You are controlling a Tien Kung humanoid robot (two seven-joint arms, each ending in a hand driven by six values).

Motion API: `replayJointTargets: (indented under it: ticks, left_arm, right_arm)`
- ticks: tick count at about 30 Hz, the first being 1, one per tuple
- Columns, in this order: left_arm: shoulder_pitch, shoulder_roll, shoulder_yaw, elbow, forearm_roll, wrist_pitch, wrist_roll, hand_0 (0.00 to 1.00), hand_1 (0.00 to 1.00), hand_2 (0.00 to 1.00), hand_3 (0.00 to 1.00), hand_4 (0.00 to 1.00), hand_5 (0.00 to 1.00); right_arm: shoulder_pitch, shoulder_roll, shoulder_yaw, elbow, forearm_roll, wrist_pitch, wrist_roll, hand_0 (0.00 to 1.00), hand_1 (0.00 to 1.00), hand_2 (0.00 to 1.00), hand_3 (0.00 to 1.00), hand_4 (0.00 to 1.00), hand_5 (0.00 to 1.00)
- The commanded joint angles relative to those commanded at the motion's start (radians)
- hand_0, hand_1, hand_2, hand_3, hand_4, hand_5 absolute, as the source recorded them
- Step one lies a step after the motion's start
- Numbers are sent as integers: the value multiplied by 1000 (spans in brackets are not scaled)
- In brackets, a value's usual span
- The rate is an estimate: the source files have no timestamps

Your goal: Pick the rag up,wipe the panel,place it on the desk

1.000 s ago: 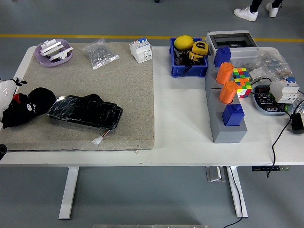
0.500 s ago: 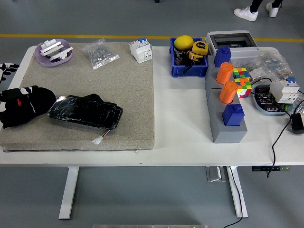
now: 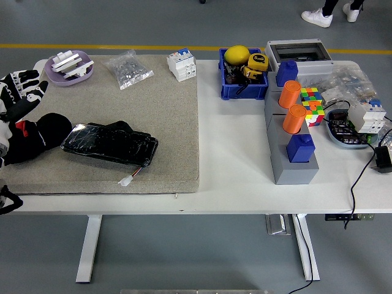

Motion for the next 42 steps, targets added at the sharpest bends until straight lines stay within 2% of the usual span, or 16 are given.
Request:
replayJointTargets:
  ticks: [1,2,6,10,13,15,23,31,36,42]
  left_arm:
    - [2,-19,-16,0,-46,-19,-3,604,713,676,633,800,266]
    - [3,-32,-25,0,-85,-30,-5,595,702,662,626,843,268]
    - [18,-75,-41,-16,-252,-58,-7,595,702,662,626,843,268]
    - [41,-102,-40,-47,-383,-70,-4,571,678,630,612,832,265]
    - [53,-98,-23,-72,-386,-69,-1,571,678,630,612,832,265]
    - [58,-97,-20,-84,-382,-67,-1,572,670,627,614,805,230]
    - [59,-106,-20,-99,-399,-66,-4,569,664,626,614,797,222]
    - [59,-108,-17,-95,-406,-66,-4,571,661,625,615,795,221]
    - [56,-108,-15,-56,-421,-72,-6,570,659,624,615,793,220]
    - [62,-109,-7,-48,-419,-74,-3,570,653,624,615,792,213]
  right_arm:
    - [-1,1,1,0,-1,0,0,780,456,679,624,998,528]
    - [-1,3,1,0,0,0,1,780,456,680,624,998,528]
    - [0,7,-9,-4,11,0,0,780,456,680,624,998,528]
    - [-2,13,-21,-11,27,3,-1,781,456,679,623,998,528]
    - [-4,14,-19,-11,24,4,-1,781,456,679,623,998,528]
    - [-4,13,-19,-10,23,4,-1,781,456,679,624,998,528]
    - [-6,14,-22,-11,28,7,-2,781,456,679,625,998,528]
    - [-7,14,-28,-11,32,7,-1,780,456,679,625,998,529]
    - [-6,15,-20,-12,26,5,-1,780,456,679,625,998,529]
    - [-7,16,-12,-13,23,4,0,780,456,679,625,998,530]
